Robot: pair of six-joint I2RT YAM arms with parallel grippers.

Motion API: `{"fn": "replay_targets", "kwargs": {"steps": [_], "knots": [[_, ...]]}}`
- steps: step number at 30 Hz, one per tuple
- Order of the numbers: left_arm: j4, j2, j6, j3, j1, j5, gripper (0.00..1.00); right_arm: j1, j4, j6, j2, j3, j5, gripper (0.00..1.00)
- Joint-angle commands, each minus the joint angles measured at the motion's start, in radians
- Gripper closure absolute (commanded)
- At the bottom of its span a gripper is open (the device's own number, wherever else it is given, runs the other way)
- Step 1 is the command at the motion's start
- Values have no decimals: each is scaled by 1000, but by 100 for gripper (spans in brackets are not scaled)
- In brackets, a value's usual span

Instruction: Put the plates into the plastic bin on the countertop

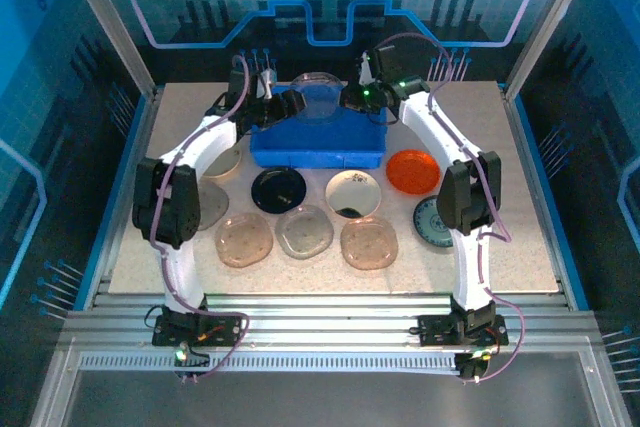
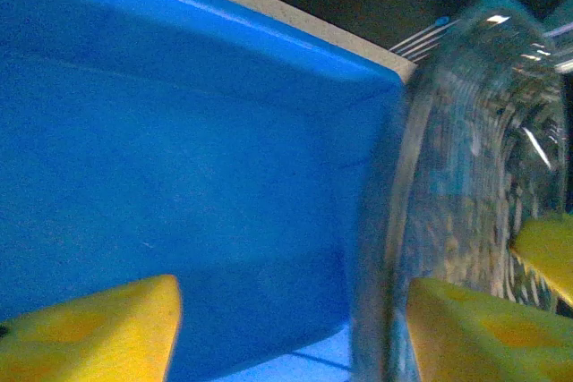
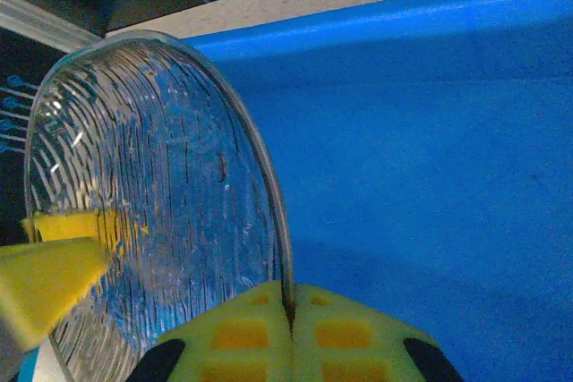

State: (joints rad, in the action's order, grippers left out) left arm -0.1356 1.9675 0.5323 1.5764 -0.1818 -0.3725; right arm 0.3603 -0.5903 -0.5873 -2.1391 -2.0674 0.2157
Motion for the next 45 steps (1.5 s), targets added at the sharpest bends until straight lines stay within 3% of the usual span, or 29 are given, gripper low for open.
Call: {"fn": "replay_targets", "kwargs": {"steps": [1,4,6,8,13,16,22,29,45], "knots": [[-14,27,28,44,-7,-32,53,18,-52,36,-33,-34,42,100],[-15,34,38,49,-7,-32,87,23,-51,28,-43,-37,50,100],[-30,36,38,57,-7,-24,100,25,-48,24,-51,-40,54,100],[-54,41,29,72,-7,-11,100,25,-51,21,-55,-43,46,94],[-128,60,2,126,-13,23,100,12,-63,21,-20,-25,-17,55],[-168,82,-13,167,-26,47,100,-8,-68,24,39,11,-74,44],[-242,164,-20,285,-74,67,100,-79,-35,22,217,167,-166,42],[-277,282,17,403,-121,85,100,-195,31,9,398,368,-155,43],[-367,557,81,683,-168,95,100,-282,104,6,494,607,-109,44]]}}
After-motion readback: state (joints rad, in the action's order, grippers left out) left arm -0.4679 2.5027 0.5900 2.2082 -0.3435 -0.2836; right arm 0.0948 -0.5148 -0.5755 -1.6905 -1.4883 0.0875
